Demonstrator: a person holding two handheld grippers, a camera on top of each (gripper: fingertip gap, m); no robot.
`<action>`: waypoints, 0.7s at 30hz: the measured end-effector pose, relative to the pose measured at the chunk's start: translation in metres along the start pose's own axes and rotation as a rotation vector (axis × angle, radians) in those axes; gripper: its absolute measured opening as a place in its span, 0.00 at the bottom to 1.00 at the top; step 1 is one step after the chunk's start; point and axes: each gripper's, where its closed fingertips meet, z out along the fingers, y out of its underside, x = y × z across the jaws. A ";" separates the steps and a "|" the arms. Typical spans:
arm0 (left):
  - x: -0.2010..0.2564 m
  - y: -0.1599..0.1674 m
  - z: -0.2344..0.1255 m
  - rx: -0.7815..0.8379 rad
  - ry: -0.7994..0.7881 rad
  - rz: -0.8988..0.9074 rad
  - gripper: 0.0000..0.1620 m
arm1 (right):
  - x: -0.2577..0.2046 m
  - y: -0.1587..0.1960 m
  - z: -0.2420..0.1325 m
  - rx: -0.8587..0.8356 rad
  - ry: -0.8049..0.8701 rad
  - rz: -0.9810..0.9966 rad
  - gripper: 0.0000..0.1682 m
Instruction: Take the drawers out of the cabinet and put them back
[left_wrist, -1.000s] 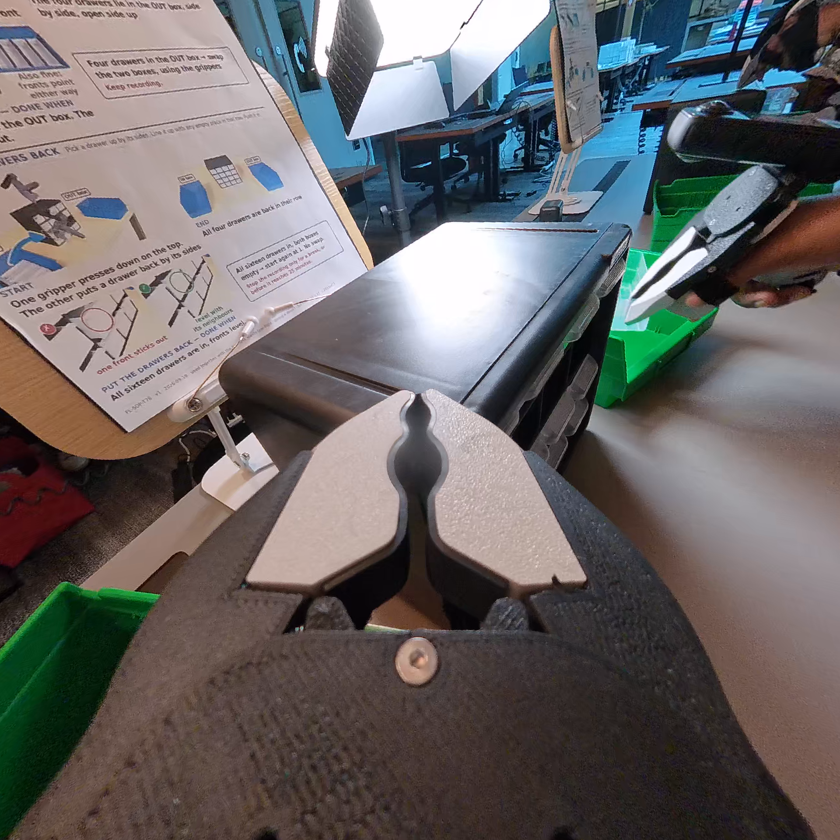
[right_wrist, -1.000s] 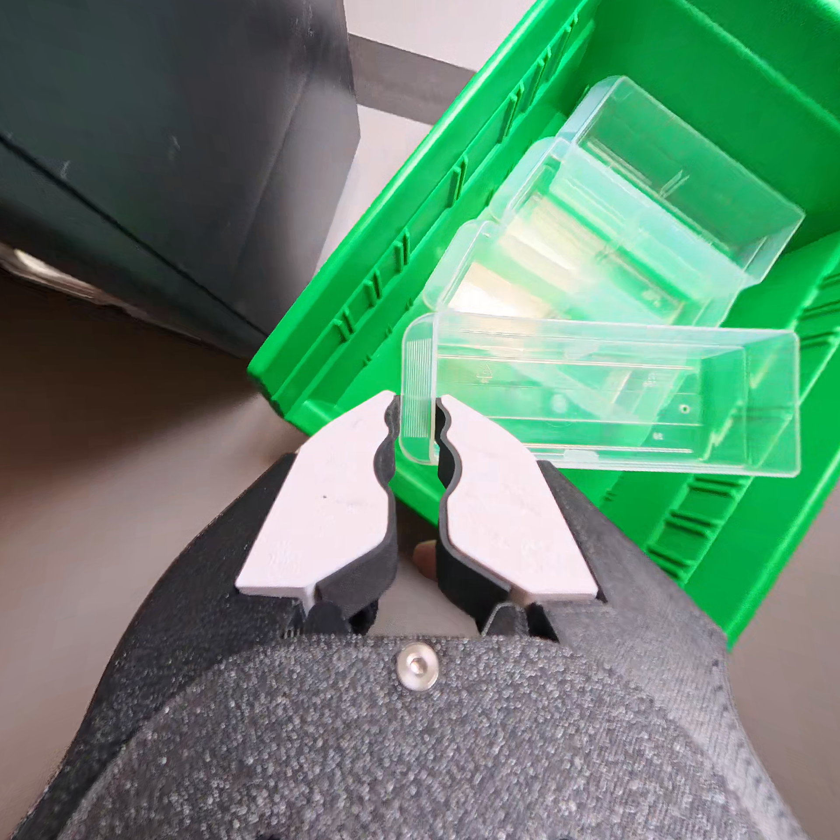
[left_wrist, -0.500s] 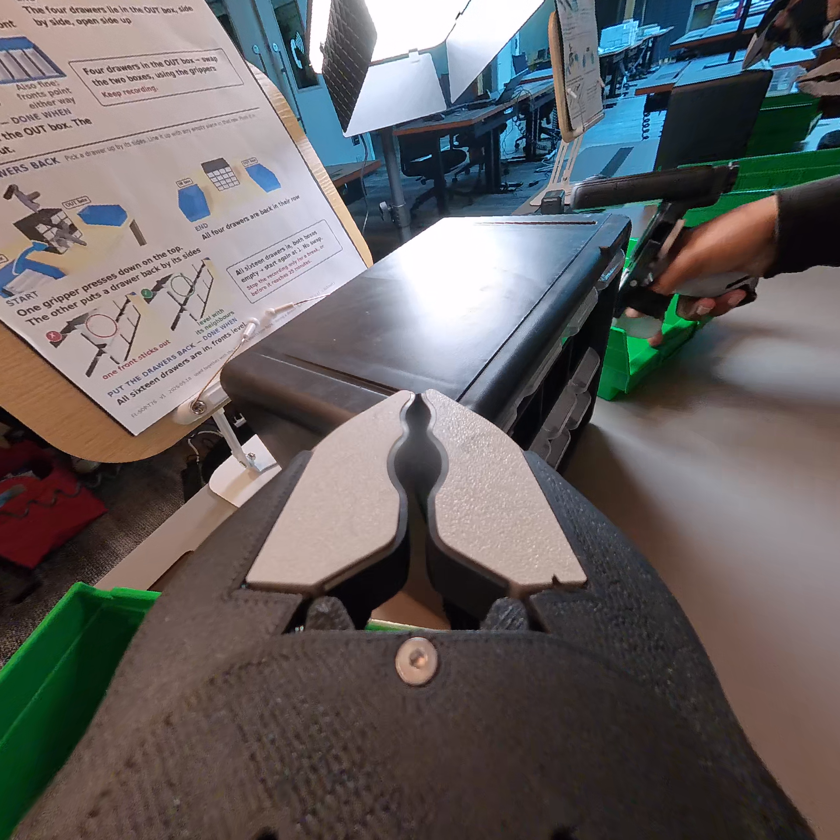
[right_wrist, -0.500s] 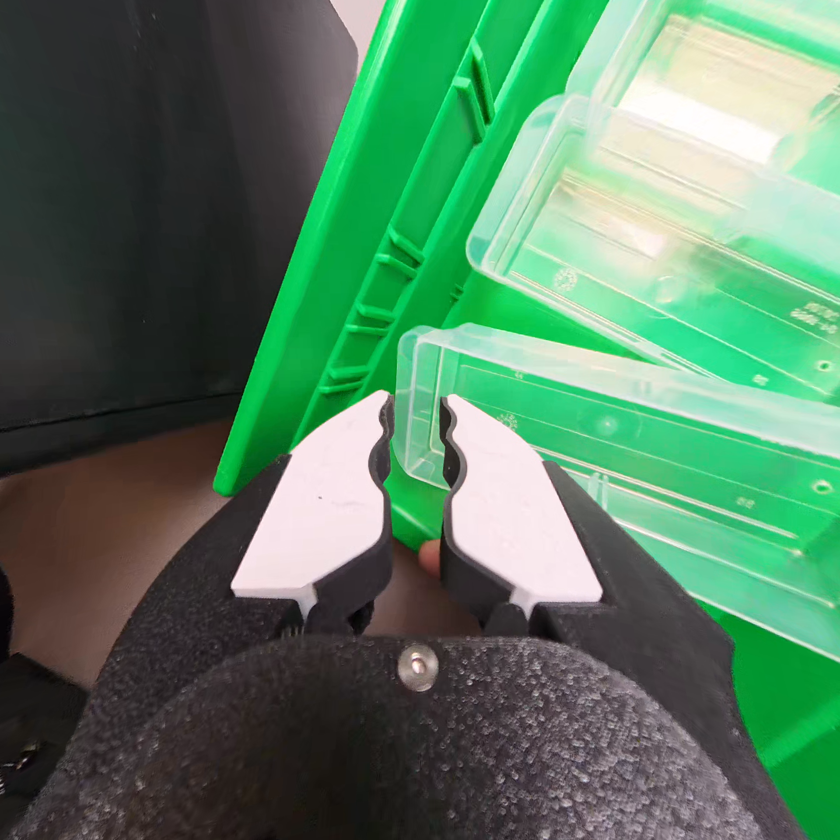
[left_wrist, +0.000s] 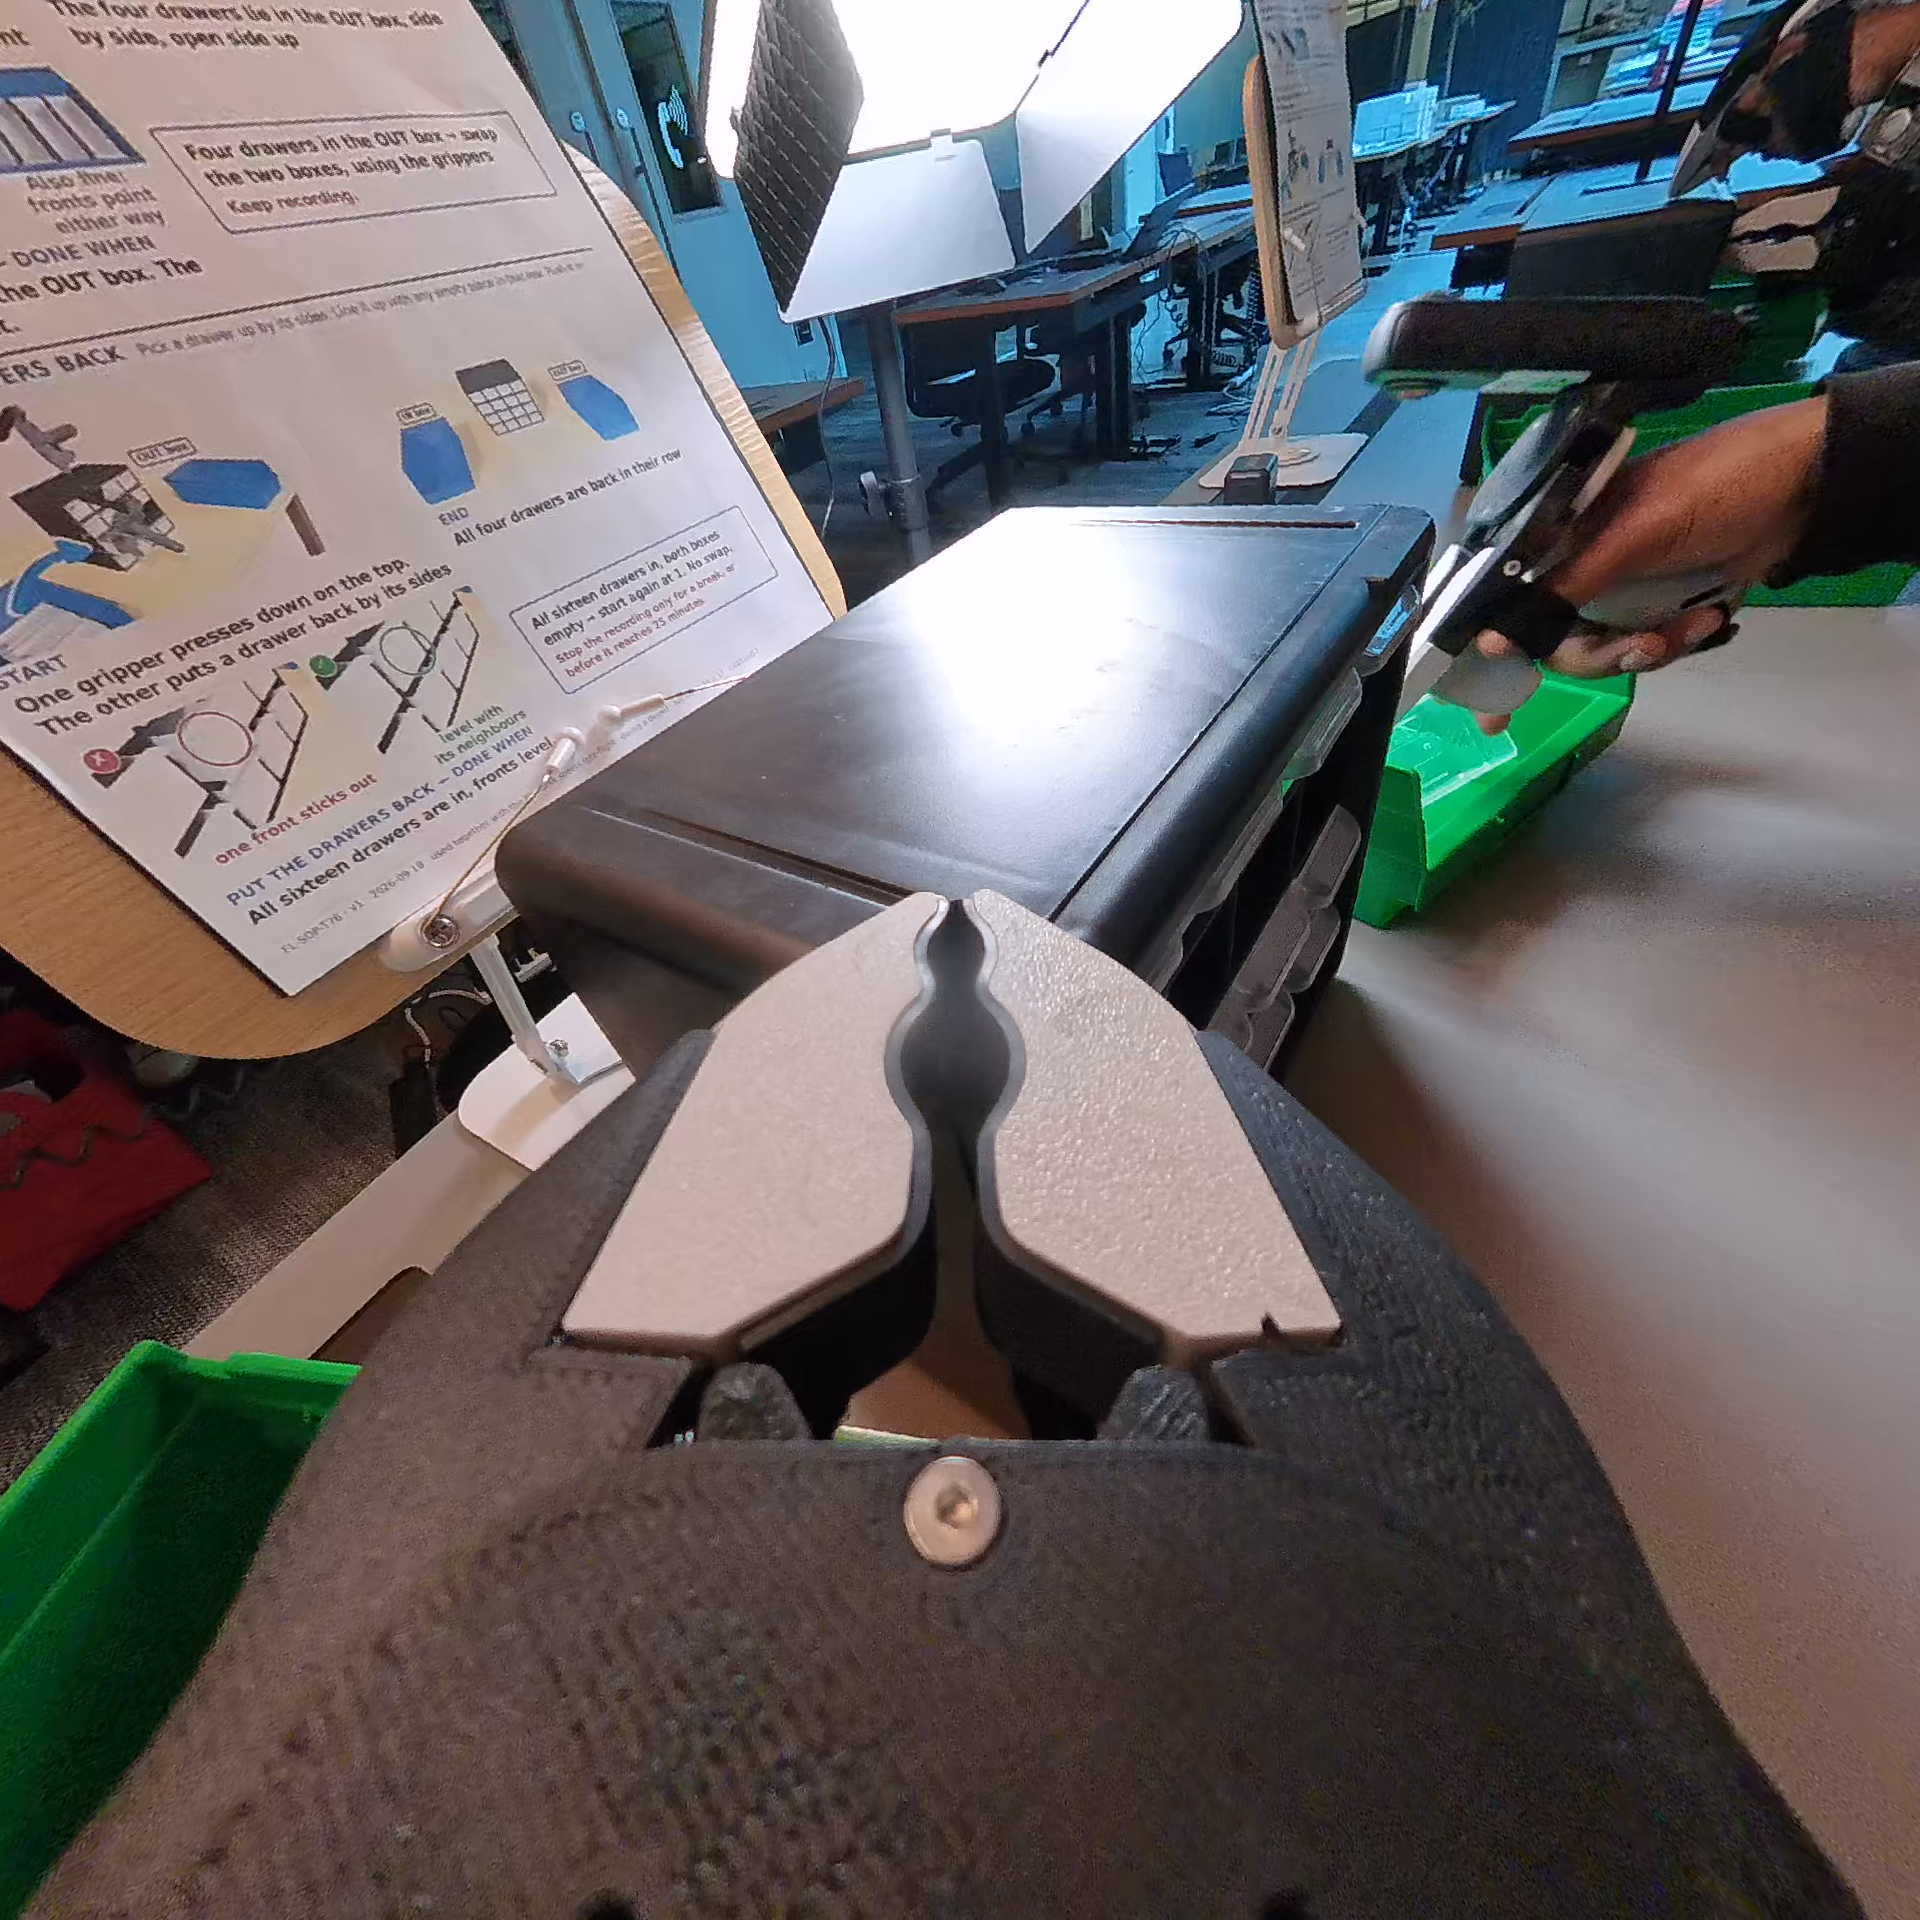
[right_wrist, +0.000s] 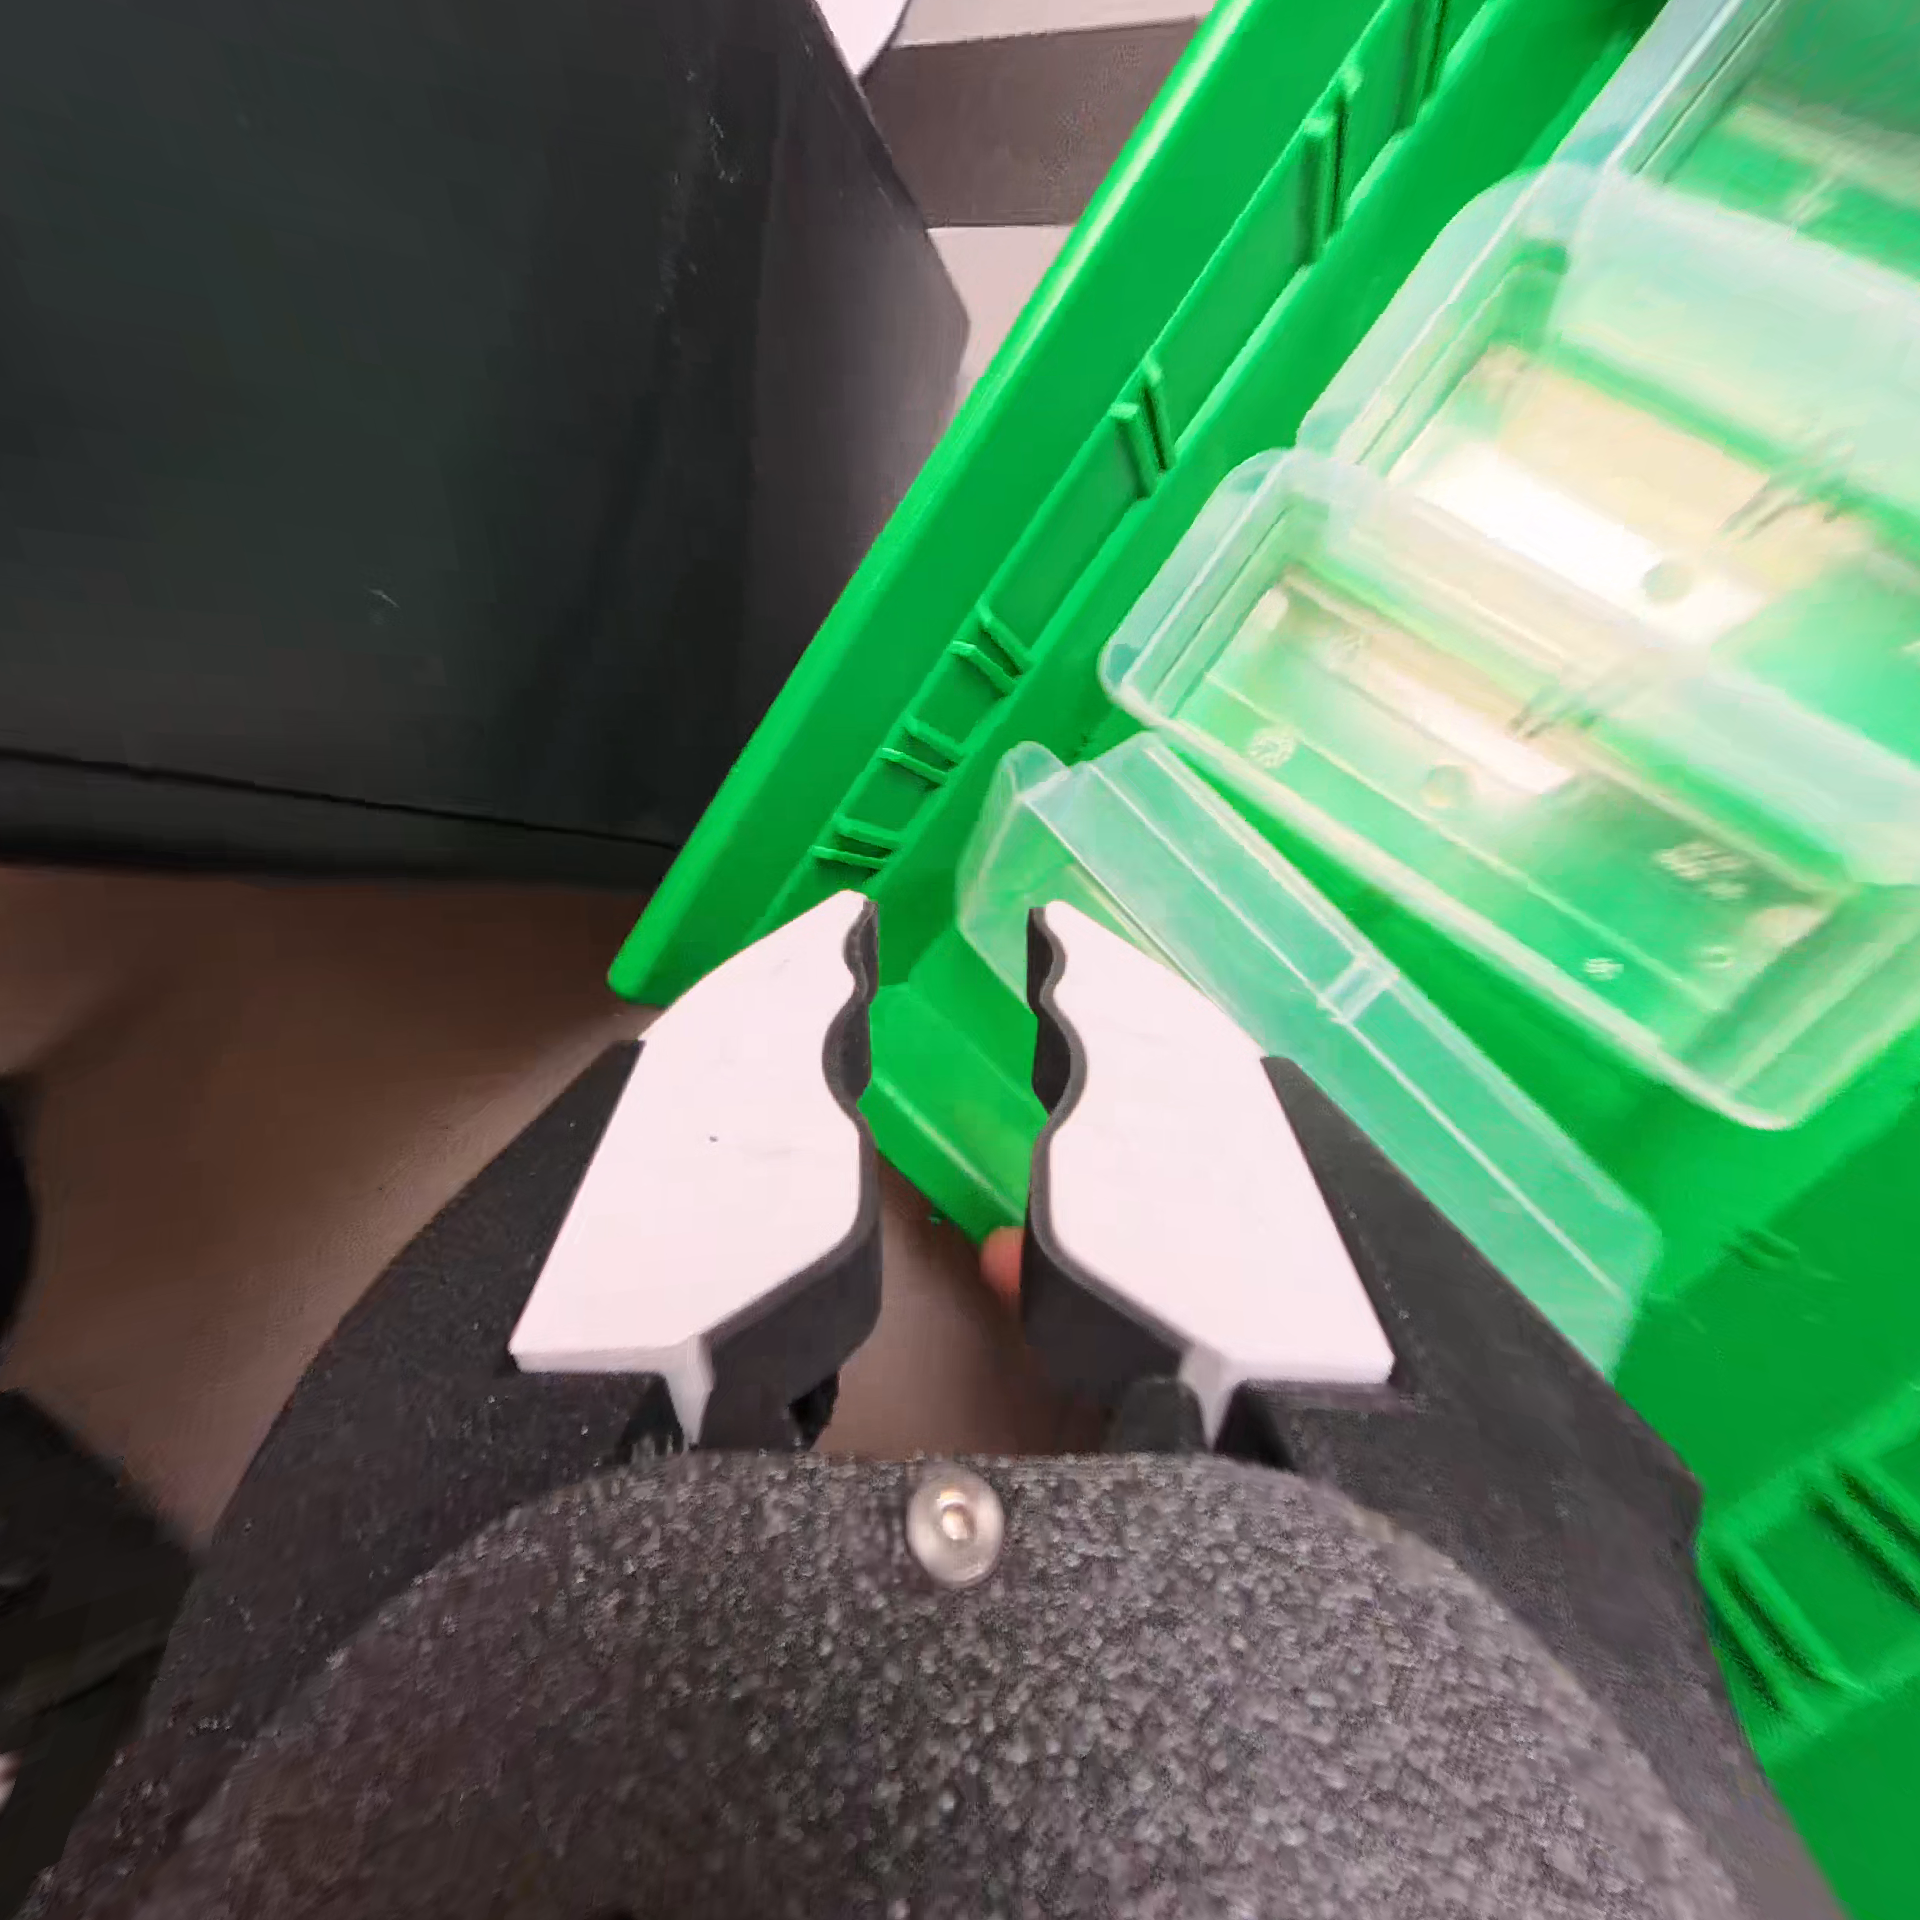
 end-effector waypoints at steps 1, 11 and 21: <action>0.000 0.000 0.000 0.001 0.001 -0.002 0.00 | 0.008 -0.001 -0.005 0.002 0.071 -0.089 0.16; 0.000 0.000 0.000 0.005 0.000 -0.007 0.00 | 0.049 0.039 -0.004 -0.241 0.312 -0.575 0.11; 0.000 0.000 0.000 0.009 0.010 -0.012 0.00 | 0.065 0.043 0.010 -0.306 0.381 -0.611 0.07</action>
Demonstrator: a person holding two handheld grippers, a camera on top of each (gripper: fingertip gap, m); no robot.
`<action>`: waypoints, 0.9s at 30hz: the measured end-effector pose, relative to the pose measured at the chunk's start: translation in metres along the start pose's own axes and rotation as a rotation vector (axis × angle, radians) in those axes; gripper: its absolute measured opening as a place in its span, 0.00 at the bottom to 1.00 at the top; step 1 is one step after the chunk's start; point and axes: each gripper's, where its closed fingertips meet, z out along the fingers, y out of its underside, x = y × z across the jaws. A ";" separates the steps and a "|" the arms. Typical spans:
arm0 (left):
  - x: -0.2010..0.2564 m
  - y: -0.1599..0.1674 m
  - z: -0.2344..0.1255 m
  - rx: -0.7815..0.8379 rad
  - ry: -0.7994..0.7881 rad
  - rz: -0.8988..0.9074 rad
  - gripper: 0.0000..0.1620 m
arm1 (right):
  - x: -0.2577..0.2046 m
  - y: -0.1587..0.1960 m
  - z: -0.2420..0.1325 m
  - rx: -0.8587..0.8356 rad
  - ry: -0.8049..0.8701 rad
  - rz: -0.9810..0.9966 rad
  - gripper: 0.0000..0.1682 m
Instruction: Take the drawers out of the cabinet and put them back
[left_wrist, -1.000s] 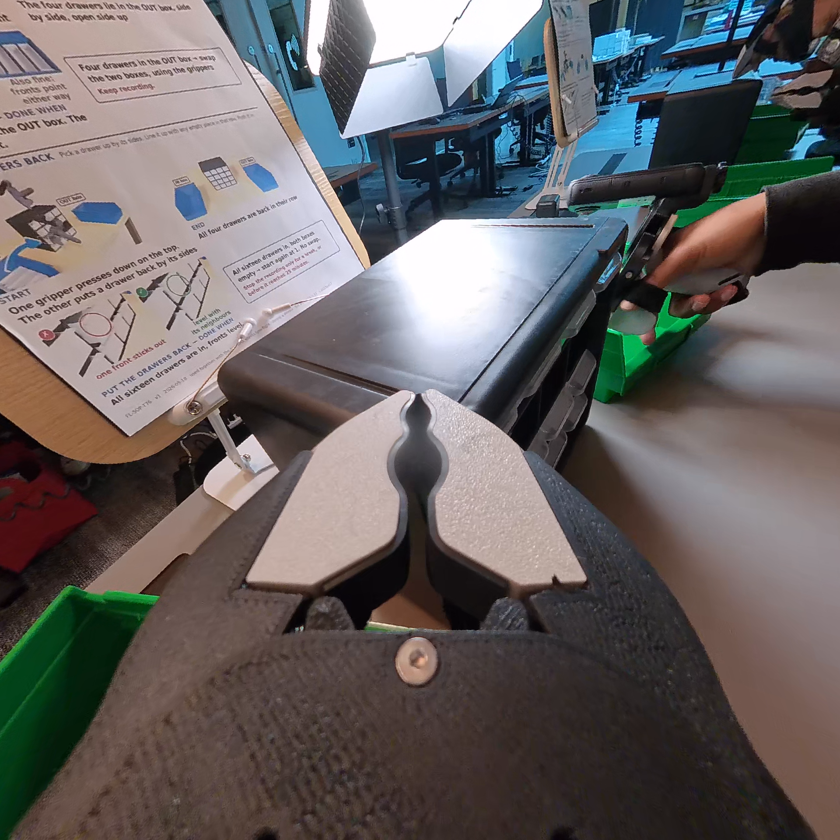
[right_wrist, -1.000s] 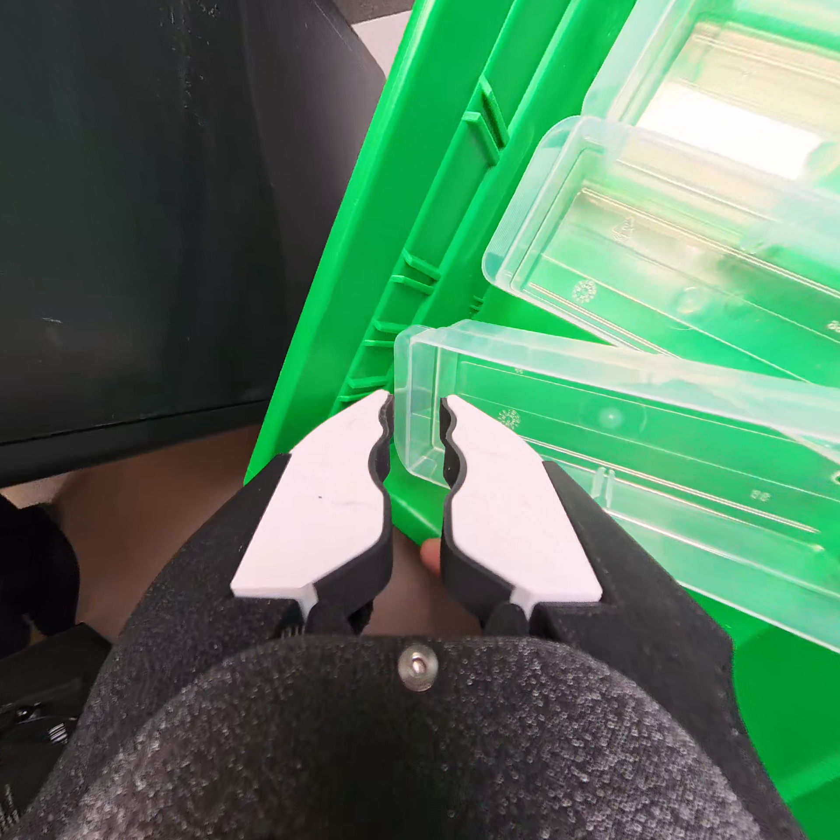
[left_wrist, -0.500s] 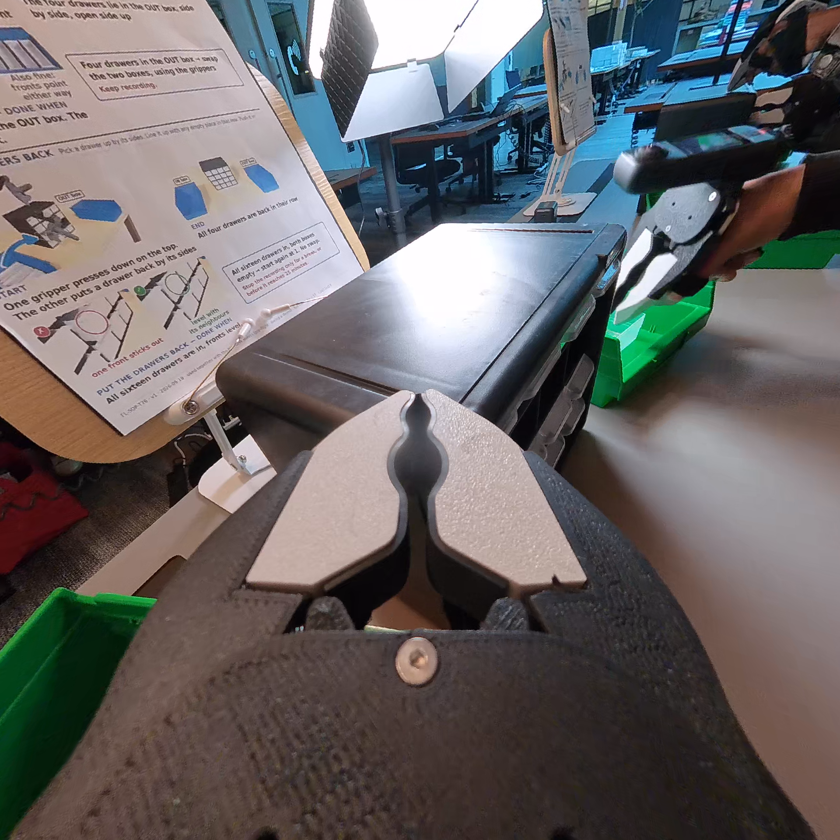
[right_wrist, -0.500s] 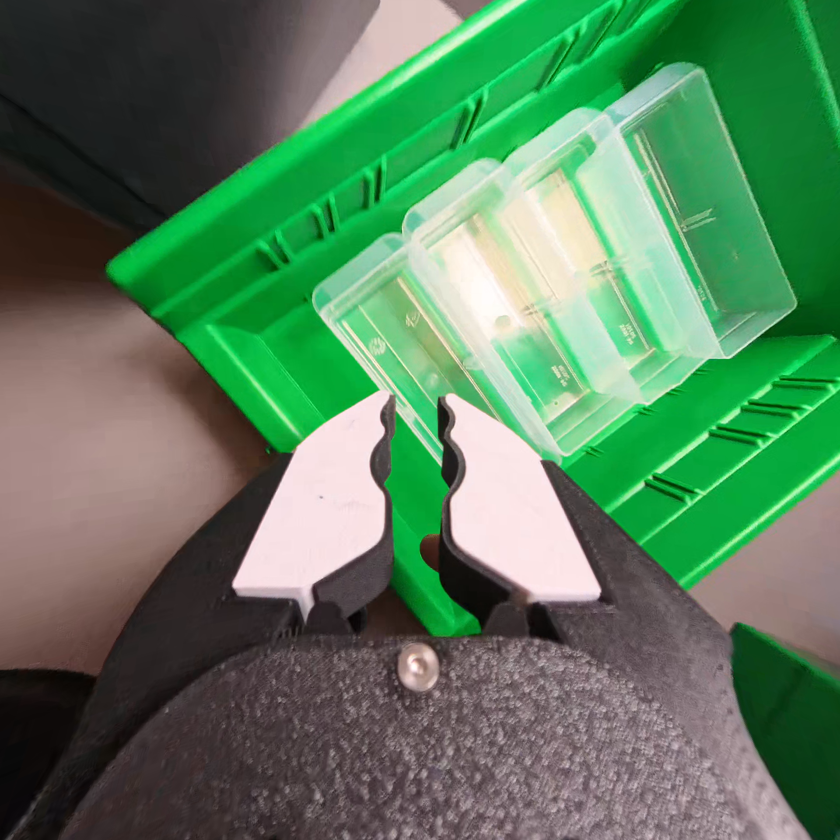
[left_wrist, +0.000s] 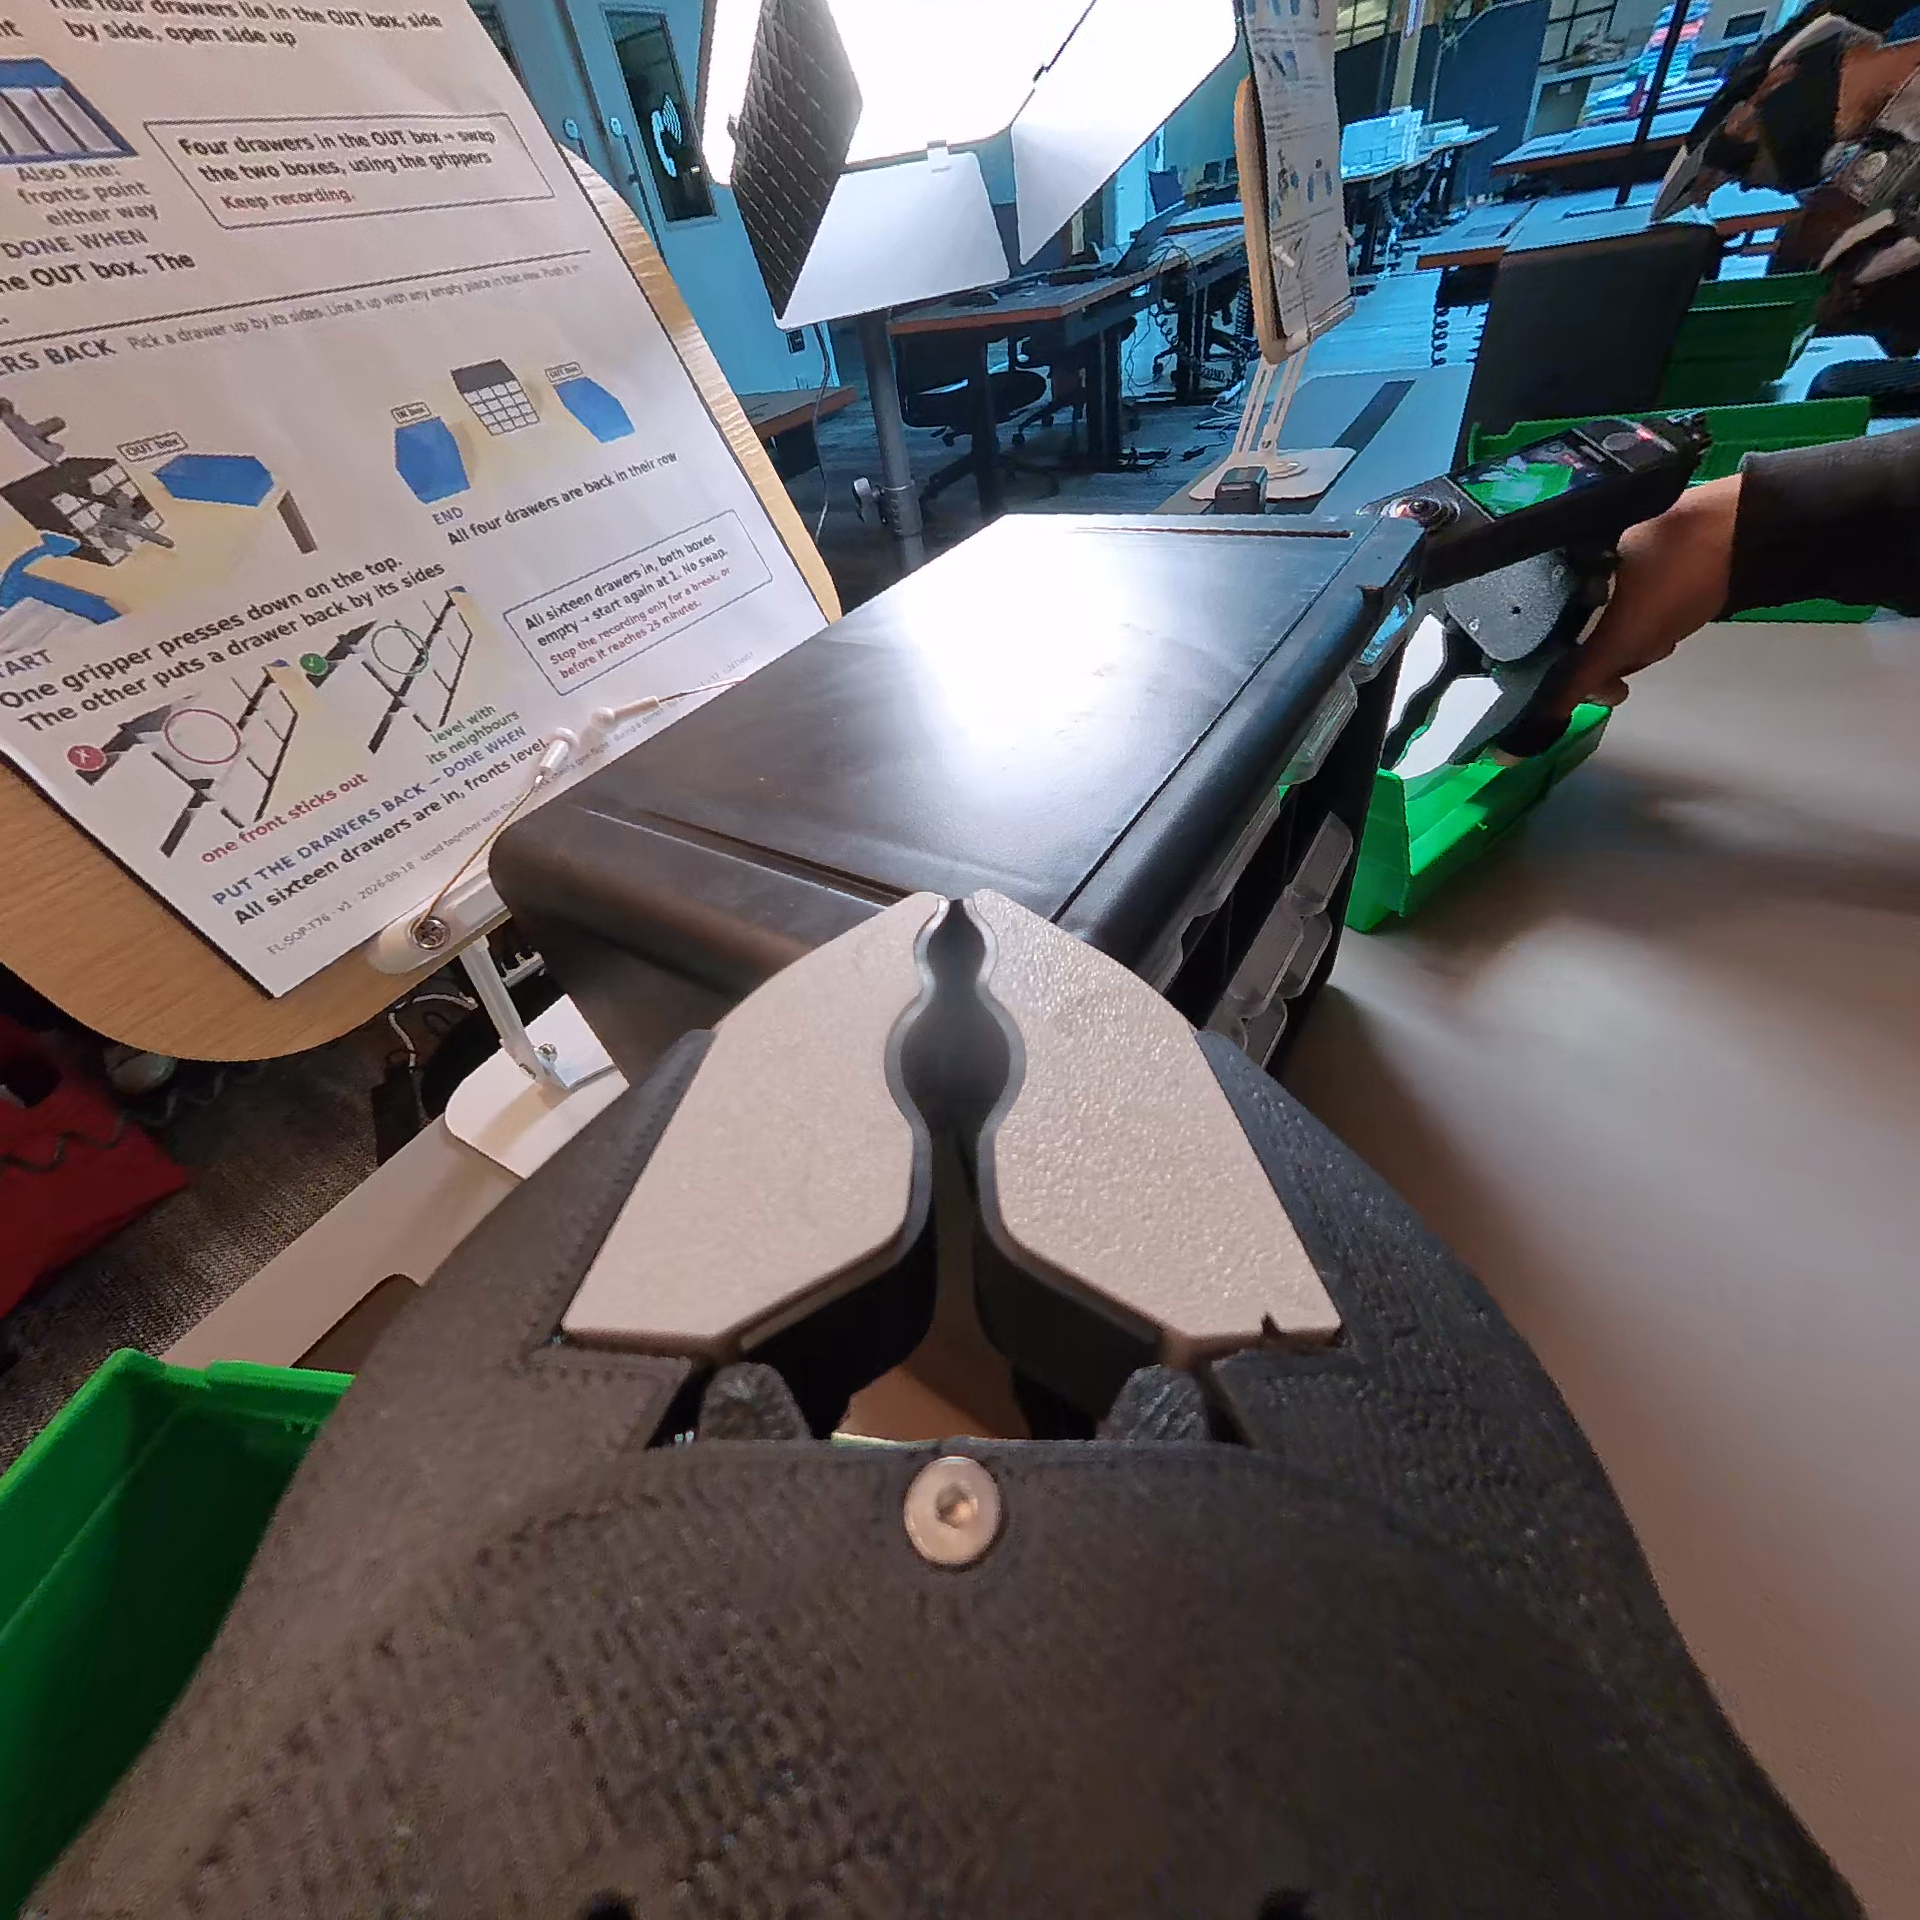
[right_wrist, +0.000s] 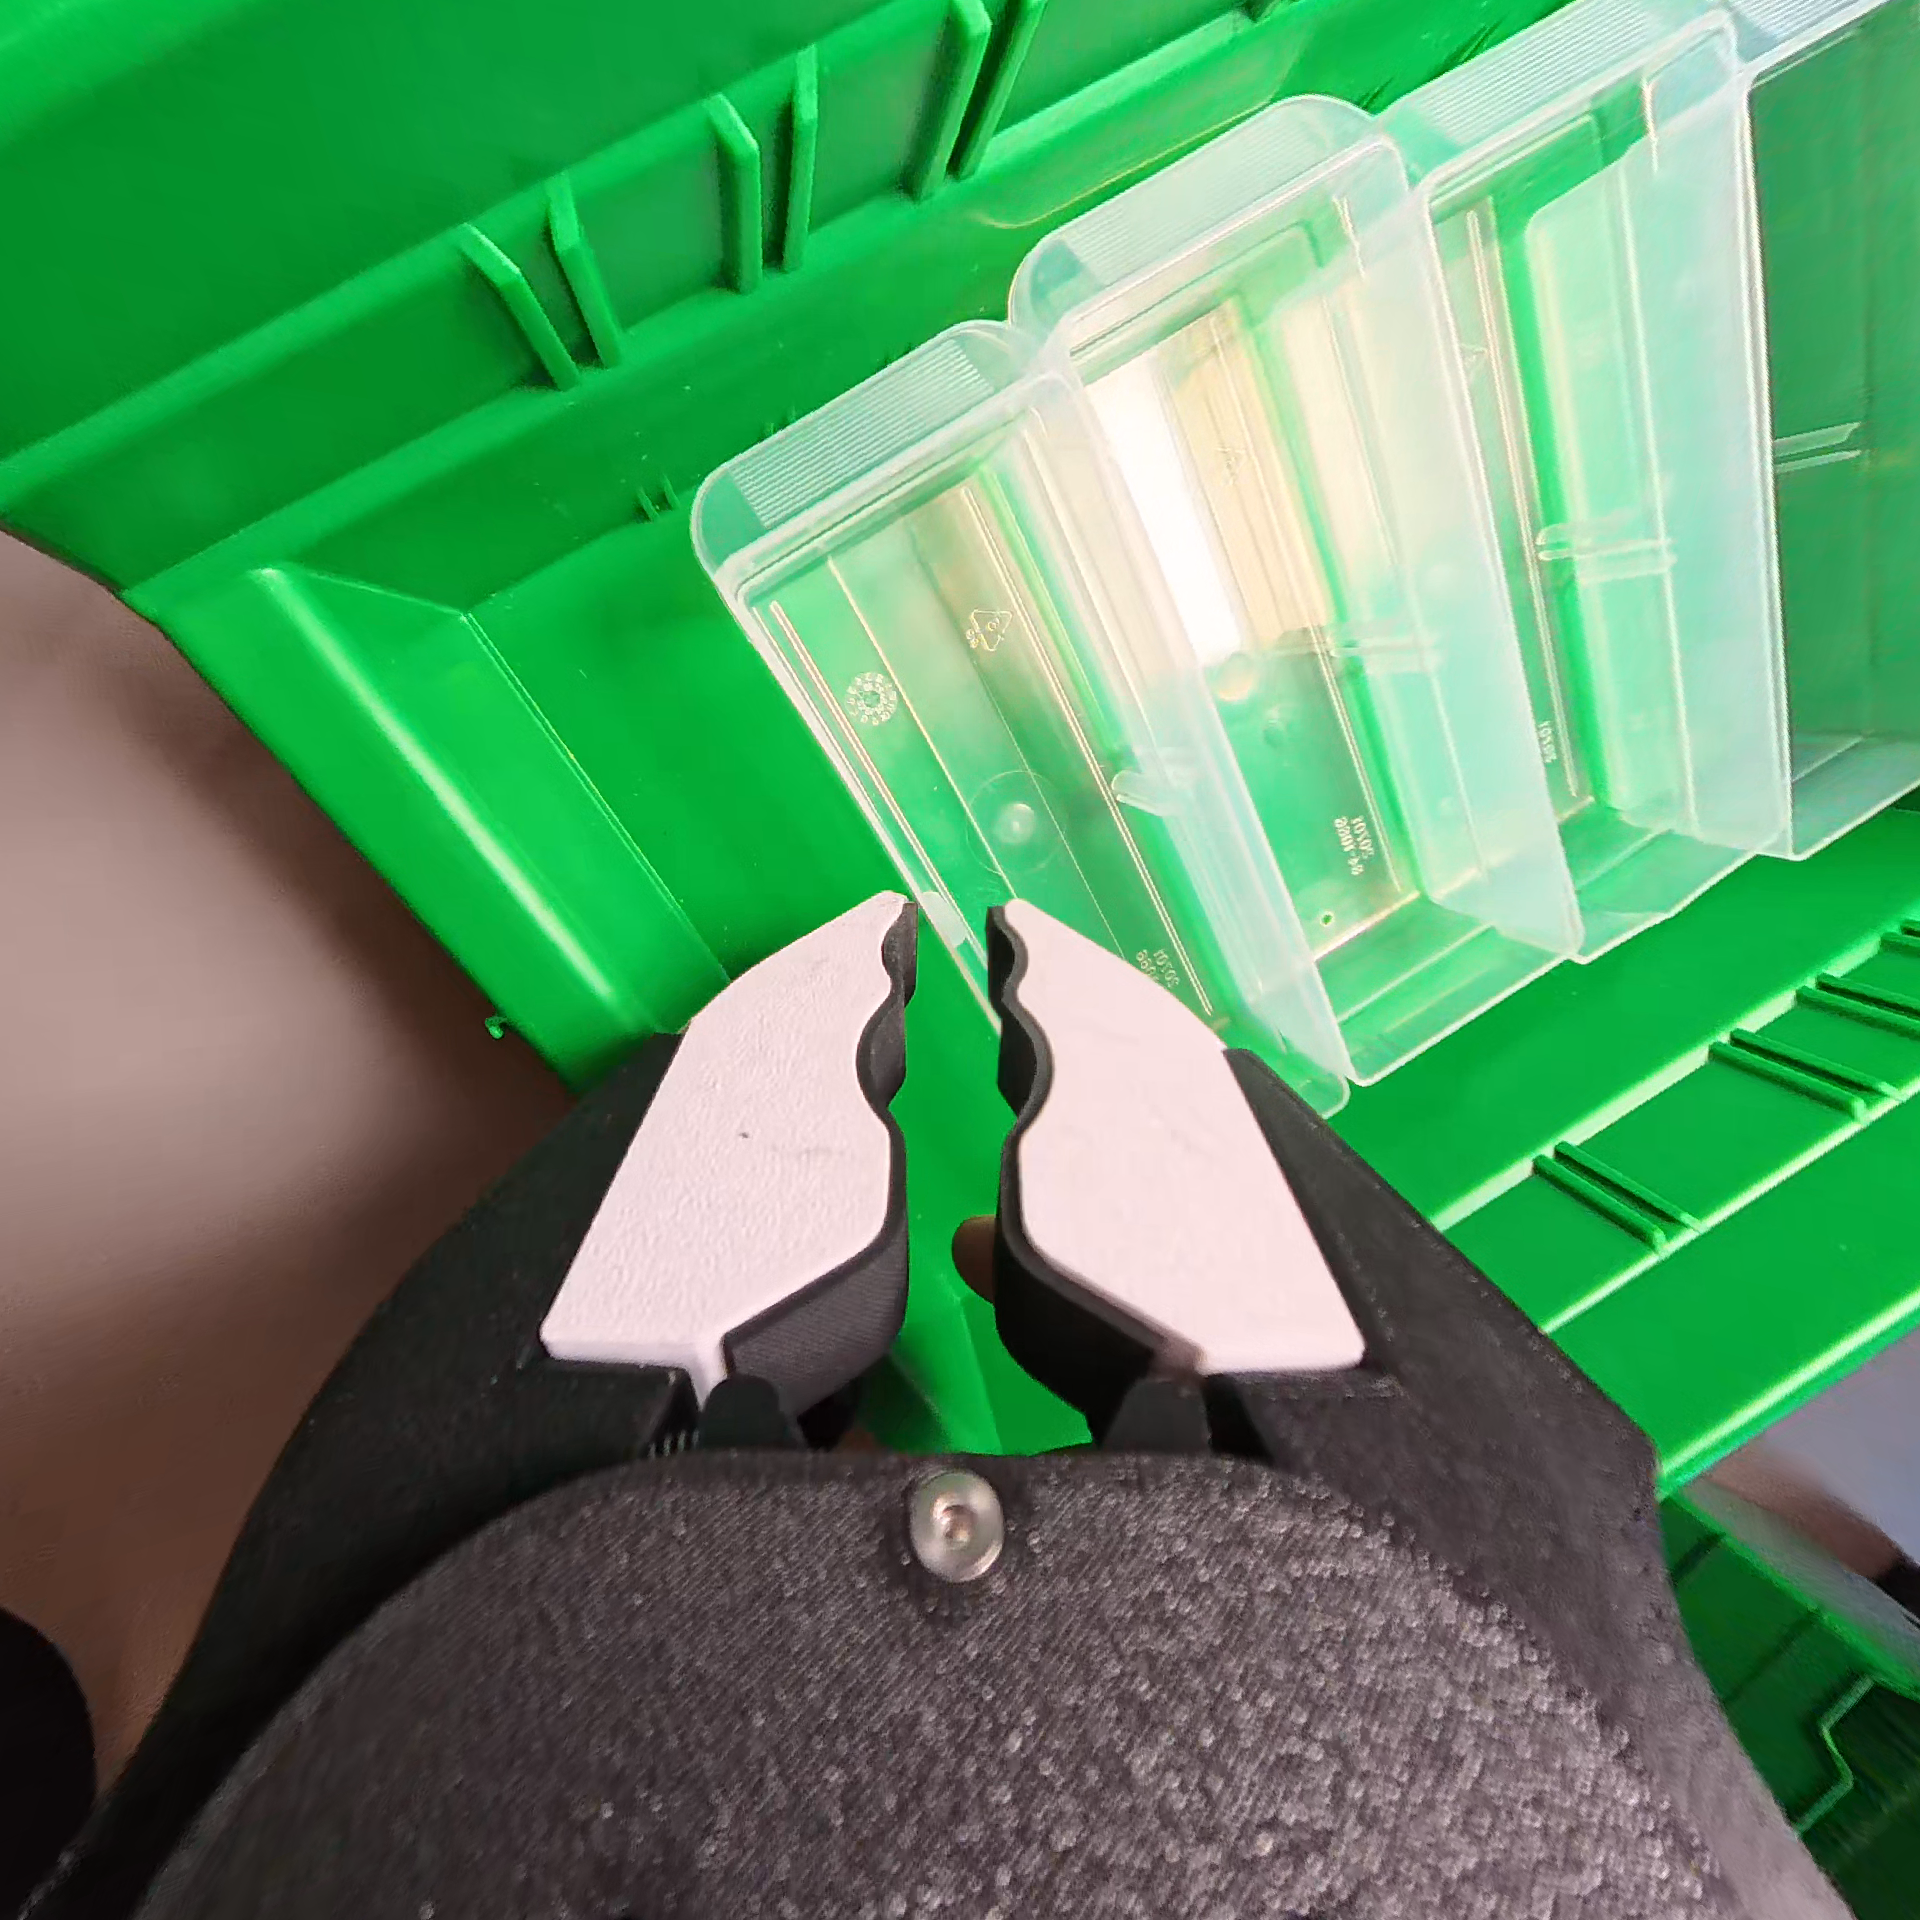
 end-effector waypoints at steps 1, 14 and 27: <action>0.000 0.000 0.000 0.000 -0.001 0.000 0.00 | 0.000 0.000 0.000 0.004 0.002 0.002 0.08; -0.001 0.000 0.000 -0.006 -0.012 0.013 0.00 | -0.040 -0.100 -0.108 0.788 0.045 0.036 0.19; -0.002 -0.001 0.001 -0.022 -0.054 0.071 0.00 | -0.050 -0.124 -0.150 1.430 0.285 0.286 0.22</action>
